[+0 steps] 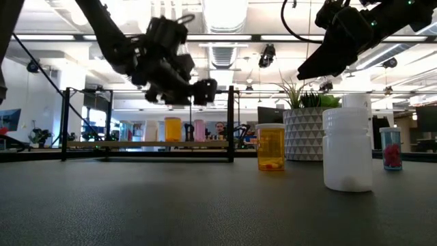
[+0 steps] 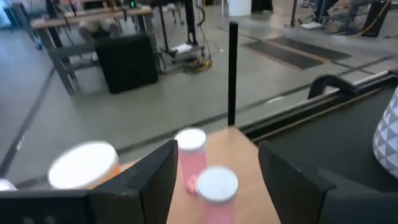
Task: Pick and place medicine bottles onto shelf by color
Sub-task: Put the white pill bottle on the shelf aligned with the other white pill bottles
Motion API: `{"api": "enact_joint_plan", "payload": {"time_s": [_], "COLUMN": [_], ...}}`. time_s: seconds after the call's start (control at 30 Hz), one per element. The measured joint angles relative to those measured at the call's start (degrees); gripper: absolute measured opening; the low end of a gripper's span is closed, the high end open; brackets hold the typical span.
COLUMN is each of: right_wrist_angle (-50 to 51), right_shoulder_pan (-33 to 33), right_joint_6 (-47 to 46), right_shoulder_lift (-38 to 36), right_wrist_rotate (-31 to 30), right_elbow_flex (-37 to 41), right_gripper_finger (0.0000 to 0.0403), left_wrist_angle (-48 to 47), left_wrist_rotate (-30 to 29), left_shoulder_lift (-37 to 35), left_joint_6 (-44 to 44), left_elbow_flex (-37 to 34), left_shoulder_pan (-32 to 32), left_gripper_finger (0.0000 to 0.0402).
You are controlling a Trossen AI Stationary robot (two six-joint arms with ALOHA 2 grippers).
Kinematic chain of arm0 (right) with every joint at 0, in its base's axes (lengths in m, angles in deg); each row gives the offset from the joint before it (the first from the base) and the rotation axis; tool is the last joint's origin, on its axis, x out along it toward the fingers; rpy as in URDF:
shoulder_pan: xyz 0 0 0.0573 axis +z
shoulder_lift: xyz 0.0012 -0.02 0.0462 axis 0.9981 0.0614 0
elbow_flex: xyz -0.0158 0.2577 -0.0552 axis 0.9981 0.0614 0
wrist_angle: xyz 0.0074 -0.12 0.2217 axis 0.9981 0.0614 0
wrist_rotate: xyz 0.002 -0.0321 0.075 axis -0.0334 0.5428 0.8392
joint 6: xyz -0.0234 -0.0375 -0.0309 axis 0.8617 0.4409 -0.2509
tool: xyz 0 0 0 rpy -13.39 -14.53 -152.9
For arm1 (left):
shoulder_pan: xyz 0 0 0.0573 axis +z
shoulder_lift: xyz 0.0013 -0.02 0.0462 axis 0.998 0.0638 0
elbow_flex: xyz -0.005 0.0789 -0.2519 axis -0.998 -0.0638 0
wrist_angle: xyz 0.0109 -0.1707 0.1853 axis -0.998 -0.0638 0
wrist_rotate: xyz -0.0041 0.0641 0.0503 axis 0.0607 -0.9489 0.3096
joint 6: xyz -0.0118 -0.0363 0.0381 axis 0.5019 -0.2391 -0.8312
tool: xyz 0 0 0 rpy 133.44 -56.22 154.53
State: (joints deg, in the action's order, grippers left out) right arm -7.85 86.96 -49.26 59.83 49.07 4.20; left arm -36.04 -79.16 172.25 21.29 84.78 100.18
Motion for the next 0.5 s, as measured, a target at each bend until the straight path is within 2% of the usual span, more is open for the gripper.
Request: {"api": "enact_joint_plan", "payload": {"time_s": [0.27,0.33,0.5], "right_wrist_angle": [0.0,0.0,0.0], "right_shoulder_pan": [0.0,0.0,0.0], "right_joint_6": [0.0,0.0,0.0], "right_shoulder_lift": [0.0,0.0,0.0], "right_wrist_rotate": [0.0,0.0,0.0], "right_elbow_flex": [0.0,0.0,0.0], "right_gripper_finger": [0.0221,0.0221,0.0221], "left_wrist_angle": [-1.7,-2.5,-3.0], "left_wrist_rotate": [-3.4,-2.6,3.9], "left_shoulder_lift": [-7.1,-8.5,-9.7], "left_joint_6": [-7.5,-7.6,-7.5], "left_elbow_flex": [-0.2,-0.5,-1.6], "left_shoulder_pan": [-5.2,-7.5,-13.7], "left_gripper_finger": [0.0209,0.0209,0.0209]}}
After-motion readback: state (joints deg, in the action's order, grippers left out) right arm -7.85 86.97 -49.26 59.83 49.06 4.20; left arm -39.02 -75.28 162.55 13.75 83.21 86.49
